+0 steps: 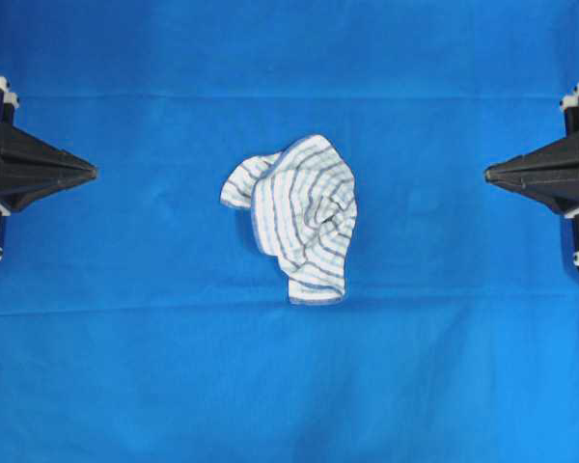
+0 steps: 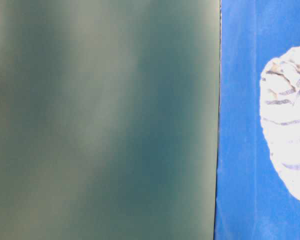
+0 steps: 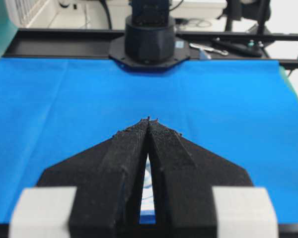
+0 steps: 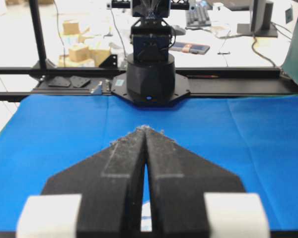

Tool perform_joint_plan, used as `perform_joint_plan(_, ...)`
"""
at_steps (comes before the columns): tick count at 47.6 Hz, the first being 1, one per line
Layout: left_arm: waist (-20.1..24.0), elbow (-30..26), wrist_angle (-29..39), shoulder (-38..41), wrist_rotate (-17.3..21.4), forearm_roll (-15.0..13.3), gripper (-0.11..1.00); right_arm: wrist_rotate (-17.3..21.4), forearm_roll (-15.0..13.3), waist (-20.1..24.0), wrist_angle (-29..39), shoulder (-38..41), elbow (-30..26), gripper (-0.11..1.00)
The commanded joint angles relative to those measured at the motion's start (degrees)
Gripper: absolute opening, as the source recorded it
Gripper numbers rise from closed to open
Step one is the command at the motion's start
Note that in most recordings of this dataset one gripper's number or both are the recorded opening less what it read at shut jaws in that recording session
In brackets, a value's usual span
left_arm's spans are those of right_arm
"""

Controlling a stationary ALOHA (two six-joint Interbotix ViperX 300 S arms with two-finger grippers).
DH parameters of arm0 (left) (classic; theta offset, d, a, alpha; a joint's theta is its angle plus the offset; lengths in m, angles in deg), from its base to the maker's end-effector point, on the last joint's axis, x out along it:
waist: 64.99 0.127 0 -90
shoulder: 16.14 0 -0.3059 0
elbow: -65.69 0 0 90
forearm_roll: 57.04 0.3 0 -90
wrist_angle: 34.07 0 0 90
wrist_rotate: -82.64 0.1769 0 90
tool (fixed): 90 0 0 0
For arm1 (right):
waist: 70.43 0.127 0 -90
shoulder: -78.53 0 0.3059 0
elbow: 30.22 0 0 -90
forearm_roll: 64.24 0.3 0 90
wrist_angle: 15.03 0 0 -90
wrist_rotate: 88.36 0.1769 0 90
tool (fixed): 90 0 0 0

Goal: Hand over the towel.
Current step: 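Move the left gripper open toward the white striped towel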

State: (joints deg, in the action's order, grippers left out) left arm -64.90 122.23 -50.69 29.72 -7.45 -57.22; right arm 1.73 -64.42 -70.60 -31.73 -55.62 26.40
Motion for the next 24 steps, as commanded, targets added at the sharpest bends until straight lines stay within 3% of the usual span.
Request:
perform_joint_plan(1, 0.4, -1.8, -1.6, 0.1, 0.5, -0.4, 0.0, -0.5, 0.1, -0.6, -0.4, 0.4, -2.1, 0.0)
perform_joint_plan(12, 0.5, -2.5, -7.2, 2.9, 0.5, -1.0, 0.0, -0.5, 0.0, -0.8, 0.4, 0.4, -2.6, 0.0)
perform_joint_plan(24, 1.3, -8.4, -11.2, 14.6, 0.5, -1.0, 0.0, -0.3, 0.0, -0.9, 1.4, 1.0, -2.8, 0.0)
